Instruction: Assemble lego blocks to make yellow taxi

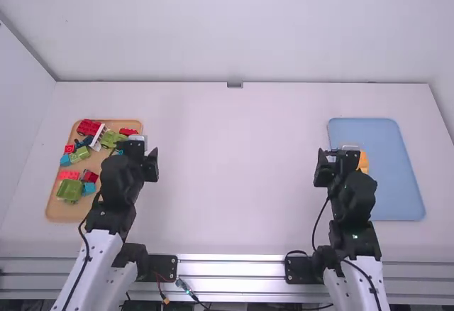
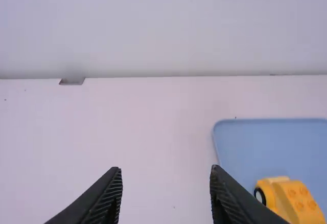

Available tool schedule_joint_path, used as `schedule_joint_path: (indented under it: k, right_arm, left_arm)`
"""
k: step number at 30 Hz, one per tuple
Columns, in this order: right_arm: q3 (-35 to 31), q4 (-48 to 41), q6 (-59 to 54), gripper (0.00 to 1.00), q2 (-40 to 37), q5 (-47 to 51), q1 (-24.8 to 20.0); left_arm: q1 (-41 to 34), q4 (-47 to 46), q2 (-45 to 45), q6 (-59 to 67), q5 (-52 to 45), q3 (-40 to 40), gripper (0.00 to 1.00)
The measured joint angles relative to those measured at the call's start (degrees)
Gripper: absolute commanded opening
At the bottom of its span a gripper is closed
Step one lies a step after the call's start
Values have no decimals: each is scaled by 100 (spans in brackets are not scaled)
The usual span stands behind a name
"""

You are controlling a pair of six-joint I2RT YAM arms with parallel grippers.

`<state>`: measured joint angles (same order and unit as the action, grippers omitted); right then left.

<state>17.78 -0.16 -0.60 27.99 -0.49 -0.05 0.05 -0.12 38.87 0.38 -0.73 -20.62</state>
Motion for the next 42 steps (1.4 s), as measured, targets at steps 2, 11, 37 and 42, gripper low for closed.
schedule_joint_path:
  k: [2,11,37,42]
  right_arm:
    - [-243,-2,20,35,-251,15,0]
    - [-1259,0,22,18,-1250,24,0]
    - [-1711,44,42,0,-2747,33,0]
    - [-1711,44,28,0,-2747,28,0]
  left_arm:
    - [0,0,-254,0,4,245,37]
    - [0,0,-1384,-7,46,1351,18]
    - [0,42,-3574,-42,61,2011,0]
    - [0,42,-3825,-44,61,2011,0]
